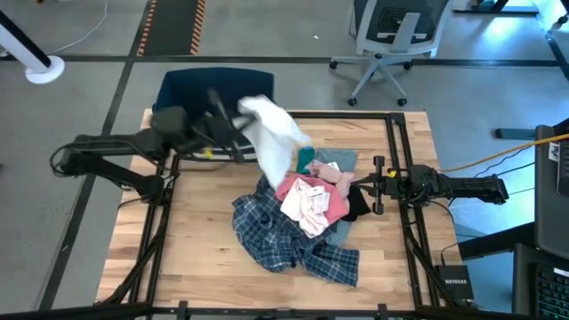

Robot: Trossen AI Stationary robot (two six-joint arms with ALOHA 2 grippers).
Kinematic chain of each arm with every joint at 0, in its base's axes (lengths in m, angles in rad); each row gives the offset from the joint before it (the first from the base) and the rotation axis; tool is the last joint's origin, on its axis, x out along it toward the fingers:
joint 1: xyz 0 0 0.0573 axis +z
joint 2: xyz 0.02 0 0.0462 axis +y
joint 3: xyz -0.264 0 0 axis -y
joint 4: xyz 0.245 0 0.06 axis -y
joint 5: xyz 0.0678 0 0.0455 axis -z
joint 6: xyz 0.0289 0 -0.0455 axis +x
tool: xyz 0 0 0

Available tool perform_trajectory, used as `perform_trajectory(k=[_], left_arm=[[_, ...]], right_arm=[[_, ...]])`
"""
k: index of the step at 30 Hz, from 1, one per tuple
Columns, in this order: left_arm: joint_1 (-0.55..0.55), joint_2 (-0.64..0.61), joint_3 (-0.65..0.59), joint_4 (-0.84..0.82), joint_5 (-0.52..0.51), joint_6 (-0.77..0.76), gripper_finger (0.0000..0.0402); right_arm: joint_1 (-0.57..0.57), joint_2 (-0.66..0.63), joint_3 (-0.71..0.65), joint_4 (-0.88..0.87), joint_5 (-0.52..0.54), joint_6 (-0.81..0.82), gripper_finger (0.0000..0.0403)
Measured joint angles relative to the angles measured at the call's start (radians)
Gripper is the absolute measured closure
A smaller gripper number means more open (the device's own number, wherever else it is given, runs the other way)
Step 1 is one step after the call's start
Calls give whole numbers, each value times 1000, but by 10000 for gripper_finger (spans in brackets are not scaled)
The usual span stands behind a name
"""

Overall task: Sort clothes
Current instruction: Put the white short pants into the blue laundry bin

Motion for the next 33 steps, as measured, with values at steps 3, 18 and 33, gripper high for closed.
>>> perform_trajectory(k=[3, 18, 33], left_arm=[[49, -63, 0, -18, -41, -4, 380], [289, -191, -6, -239, -191, -72, 378], [425, -35, -8, -534, -200, -180, 378]], right_arm=[[0, 0, 0, 0, 0, 0, 386], [0, 0, 0, 0, 0, 0, 386], [0, 0, 0, 0, 0, 0, 386]])
